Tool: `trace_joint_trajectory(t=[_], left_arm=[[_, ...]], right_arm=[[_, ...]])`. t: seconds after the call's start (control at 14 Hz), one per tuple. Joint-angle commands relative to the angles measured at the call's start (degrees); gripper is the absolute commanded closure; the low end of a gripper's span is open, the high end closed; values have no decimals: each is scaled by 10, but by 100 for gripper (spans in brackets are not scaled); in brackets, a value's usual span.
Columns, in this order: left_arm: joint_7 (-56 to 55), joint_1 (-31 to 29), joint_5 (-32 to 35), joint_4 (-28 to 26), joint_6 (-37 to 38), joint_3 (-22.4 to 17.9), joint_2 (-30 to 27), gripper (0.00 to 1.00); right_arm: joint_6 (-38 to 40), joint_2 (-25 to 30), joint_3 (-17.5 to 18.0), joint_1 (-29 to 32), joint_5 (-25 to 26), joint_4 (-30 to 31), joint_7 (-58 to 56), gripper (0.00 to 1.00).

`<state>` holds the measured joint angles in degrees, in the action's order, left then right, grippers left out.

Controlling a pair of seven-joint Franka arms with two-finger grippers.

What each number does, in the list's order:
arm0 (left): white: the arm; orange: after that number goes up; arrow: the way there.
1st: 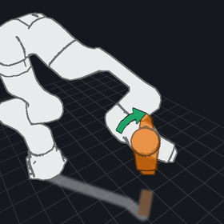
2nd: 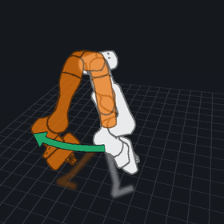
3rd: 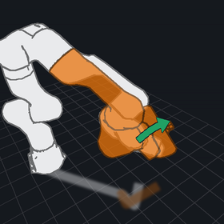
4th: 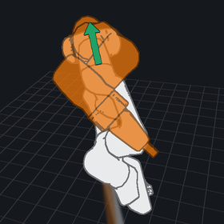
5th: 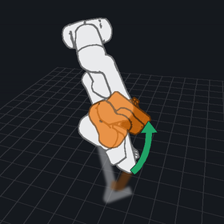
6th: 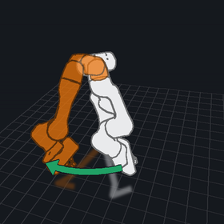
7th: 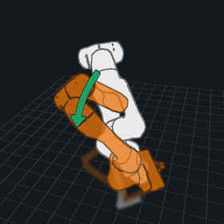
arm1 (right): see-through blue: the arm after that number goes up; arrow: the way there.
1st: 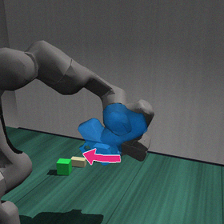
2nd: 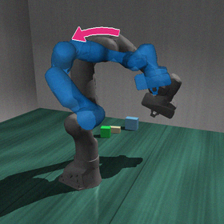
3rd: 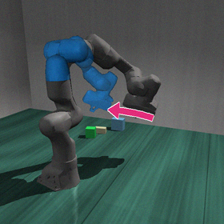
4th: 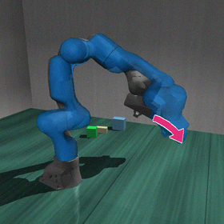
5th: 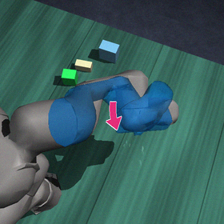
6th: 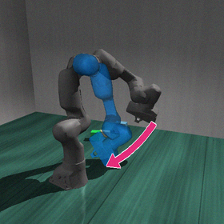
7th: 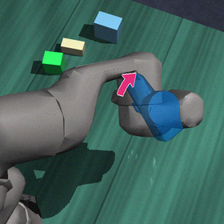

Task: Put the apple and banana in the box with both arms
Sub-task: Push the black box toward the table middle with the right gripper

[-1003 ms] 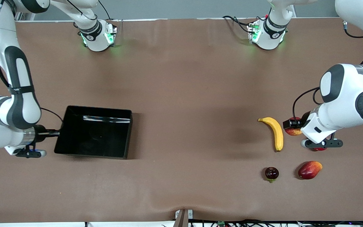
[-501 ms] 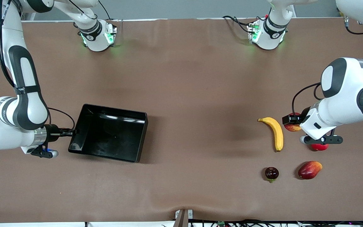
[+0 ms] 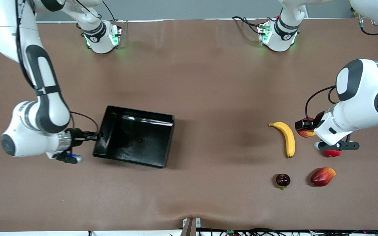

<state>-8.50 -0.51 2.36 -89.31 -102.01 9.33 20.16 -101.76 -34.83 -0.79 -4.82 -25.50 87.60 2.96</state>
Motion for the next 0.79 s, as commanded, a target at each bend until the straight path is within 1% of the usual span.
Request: trace_joint_trajectory(t=[0.0,0.29,0.5,0.72], left_arm=[[-4,-4,-6,9,14,1,-8,100],[-4,-5,-7,10,15,-3,-9,100],[-4,-5,-7,10,16,-6,-15,100],[4,-19,-7,9,42,-6,-24,100]], right_arm=[[5,17,-3,-23,-32,5,7,100],[3,12,-3,-55,-32,4,6,100],[-19,11,-4,-77,-32,4,7,100],[-48,8,-3,-103,-34,4,13,100]])
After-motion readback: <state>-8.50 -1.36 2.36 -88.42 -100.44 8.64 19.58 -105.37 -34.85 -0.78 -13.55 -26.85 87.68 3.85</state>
